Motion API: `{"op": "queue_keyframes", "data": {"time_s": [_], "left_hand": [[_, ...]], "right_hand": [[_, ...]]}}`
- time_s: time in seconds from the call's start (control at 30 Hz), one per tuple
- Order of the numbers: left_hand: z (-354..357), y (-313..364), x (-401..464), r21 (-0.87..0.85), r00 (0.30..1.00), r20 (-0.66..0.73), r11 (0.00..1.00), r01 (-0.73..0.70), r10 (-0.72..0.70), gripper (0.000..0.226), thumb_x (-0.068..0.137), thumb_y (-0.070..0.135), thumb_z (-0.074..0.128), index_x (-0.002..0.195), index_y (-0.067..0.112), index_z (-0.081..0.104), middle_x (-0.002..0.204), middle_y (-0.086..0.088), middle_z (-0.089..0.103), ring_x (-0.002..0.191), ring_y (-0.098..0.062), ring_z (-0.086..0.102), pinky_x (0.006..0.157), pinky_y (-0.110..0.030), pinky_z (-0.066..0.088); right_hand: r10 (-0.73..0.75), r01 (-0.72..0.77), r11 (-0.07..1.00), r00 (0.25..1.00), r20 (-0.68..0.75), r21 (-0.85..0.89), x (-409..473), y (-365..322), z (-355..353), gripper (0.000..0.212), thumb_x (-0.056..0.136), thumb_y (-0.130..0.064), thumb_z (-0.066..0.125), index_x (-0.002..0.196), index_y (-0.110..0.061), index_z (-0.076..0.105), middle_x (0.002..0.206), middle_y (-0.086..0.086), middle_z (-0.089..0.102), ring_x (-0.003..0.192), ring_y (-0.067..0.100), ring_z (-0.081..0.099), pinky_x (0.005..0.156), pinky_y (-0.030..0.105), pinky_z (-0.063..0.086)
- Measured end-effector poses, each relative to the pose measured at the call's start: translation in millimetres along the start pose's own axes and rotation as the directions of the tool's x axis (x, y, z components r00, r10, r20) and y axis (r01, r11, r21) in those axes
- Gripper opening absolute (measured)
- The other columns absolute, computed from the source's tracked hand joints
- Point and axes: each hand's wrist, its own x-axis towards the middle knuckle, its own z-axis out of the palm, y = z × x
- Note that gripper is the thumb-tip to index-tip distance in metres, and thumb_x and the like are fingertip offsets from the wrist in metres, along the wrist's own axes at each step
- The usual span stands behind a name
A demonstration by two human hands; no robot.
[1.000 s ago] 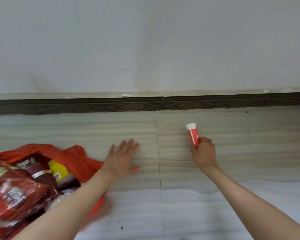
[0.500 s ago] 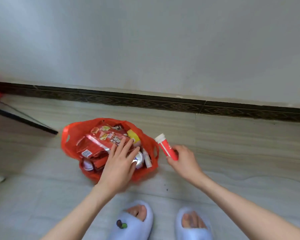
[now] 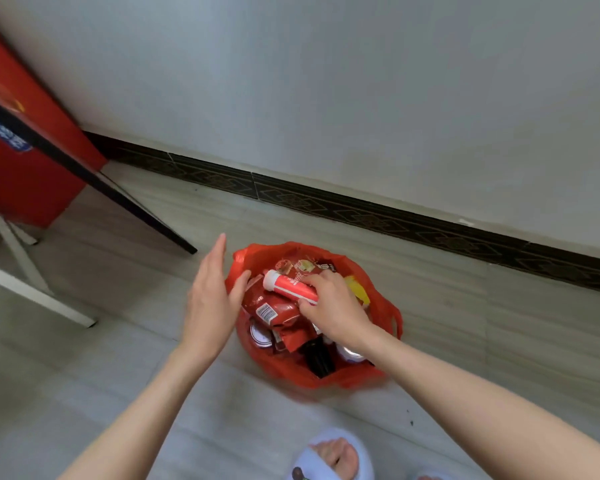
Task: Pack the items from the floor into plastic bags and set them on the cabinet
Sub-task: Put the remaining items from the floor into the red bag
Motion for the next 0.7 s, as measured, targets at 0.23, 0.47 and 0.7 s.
{"op": "queue_keyframes", "data": {"time_s": [0.23,0.47,0.7], "left_hand": [[-4.8,-3.0,-10.1,-0.155,0.992,-0.102,0.986,0.057,-0.073,0.013,0.079,0.020,0.070,0.088,0.012,0.064,0.079,0.002,0.065,0.073,-0.020,0.062,0.072,-0.033,0.048],[3.3,12.5,-26.8,-0.347,0.976,0.009,0.915,0.205,-0.216,0.007,0.080,0.022,0.068,0.081,0.024,0.061,0.079,0.013,0.064,0.072,0.003,0.058,0.071,-0.009,0.044],[12.9,14.5,-31.5,-0.422,0.962,0.083,0.865,0.271,-0.261,0.010,0.085,0.016,0.063,0.078,0.023,0.062,0.076,0.005,0.065,0.071,-0.012,0.060,0.073,-0.024,0.048]], "right_hand": [[-0.048,0.084,0.974,0.984,-0.170,0.210,-4.0,1.3,14.4,0.022,0.088,-0.012,0.055,0.110,-0.012,0.060,0.111,-0.002,0.058,0.102,0.006,0.049,0.090,0.016,0.036],[0.349,-0.254,0.922,0.872,-0.343,0.292,-38.3,86.3,10.0,0.019,0.088,-0.007,0.051,0.104,-0.005,0.061,0.106,0.009,0.059,0.103,0.023,0.054,0.086,0.025,0.035],[0.721,-0.657,0.562,0.687,0.091,0.503,-39.0,169.0,20.0,0.046,0.094,-0.021,0.048,0.132,0.003,0.041,0.132,0.020,0.051,0.118,0.030,0.051,0.096,0.033,0.038]]}}
